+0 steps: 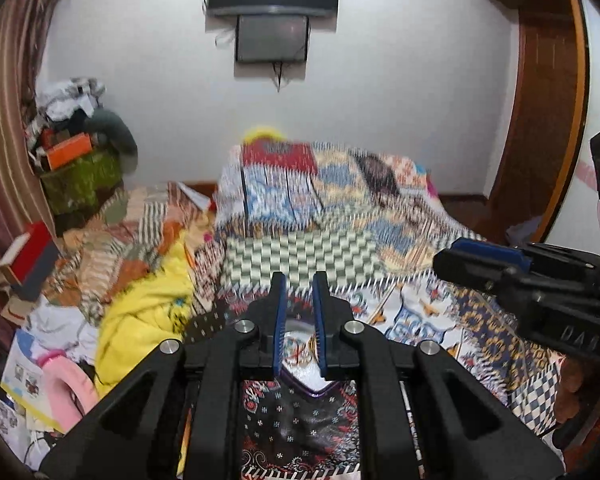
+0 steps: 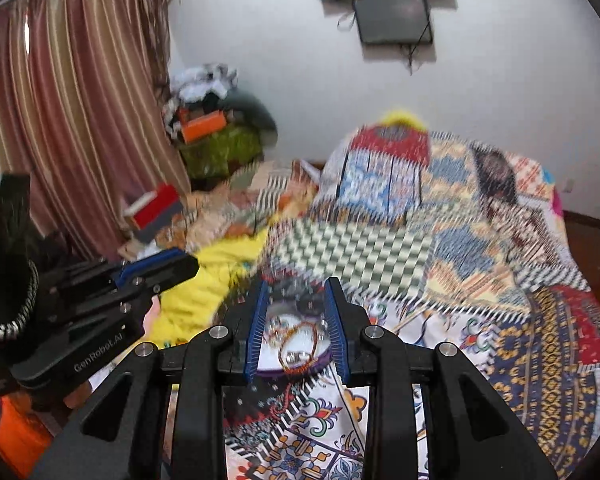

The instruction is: Organize jewelry

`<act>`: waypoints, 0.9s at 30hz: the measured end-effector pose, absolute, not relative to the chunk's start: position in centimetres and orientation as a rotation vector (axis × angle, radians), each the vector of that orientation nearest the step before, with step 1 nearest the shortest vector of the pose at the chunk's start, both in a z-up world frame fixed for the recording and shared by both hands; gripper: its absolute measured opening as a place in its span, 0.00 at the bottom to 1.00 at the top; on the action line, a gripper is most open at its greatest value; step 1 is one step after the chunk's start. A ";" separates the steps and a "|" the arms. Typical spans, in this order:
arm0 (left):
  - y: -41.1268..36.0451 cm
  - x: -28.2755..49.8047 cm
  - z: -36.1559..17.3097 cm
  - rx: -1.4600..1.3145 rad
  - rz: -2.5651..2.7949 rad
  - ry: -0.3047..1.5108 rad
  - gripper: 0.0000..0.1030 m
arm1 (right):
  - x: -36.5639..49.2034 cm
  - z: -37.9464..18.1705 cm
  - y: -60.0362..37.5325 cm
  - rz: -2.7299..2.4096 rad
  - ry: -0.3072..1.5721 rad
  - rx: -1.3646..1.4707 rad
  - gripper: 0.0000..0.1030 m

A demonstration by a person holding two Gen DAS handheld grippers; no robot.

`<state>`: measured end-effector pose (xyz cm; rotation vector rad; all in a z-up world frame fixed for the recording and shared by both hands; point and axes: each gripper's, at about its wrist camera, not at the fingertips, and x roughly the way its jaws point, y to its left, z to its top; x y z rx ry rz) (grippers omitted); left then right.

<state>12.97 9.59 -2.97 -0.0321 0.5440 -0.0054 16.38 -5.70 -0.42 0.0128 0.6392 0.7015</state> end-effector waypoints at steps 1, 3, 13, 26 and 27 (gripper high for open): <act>9.4 12.3 -2.3 -0.028 0.000 0.515 0.18 | 15.8 0.4 -6.1 0.694 0.608 0.021 0.25; 9.0 10.6 -0.9 -0.024 0.012 0.448 0.28 | 14.6 1.9 -6.8 0.680 0.551 0.031 0.25; 7.7 5.0 2.7 -0.020 0.066 0.257 0.62 | 9.7 5.8 -8.7 0.590 0.322 0.045 0.59; 7.9 3.3 3.0 -0.044 0.121 0.207 0.86 | 7.9 6.2 -9.1 0.488 0.245 0.029 0.84; 8.0 3.3 2.9 -0.047 0.122 0.208 0.86 | 7.9 6.2 -9.1 0.489 0.247 0.027 0.84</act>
